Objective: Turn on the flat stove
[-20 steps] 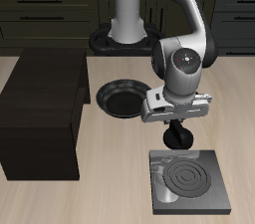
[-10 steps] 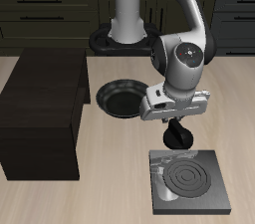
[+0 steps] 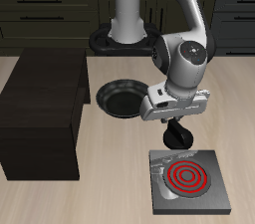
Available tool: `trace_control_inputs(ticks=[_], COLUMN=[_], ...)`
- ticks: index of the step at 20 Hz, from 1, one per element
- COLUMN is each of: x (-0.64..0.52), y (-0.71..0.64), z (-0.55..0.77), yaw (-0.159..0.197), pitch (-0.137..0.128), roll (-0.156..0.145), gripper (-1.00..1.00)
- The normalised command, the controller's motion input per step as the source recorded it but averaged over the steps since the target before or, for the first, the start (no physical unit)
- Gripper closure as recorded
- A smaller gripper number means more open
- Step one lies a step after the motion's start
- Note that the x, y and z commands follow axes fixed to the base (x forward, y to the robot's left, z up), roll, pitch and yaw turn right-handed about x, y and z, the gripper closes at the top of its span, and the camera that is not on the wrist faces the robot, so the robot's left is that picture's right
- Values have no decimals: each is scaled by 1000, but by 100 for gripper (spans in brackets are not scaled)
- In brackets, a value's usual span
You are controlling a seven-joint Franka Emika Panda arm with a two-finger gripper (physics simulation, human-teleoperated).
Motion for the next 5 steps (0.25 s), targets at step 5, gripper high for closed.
trace_control_inputs(ticks=[5], x=[-15], y=[-207], z=[109], yaw=[17], pitch=[-30], roll=[-32], gripper=[100])
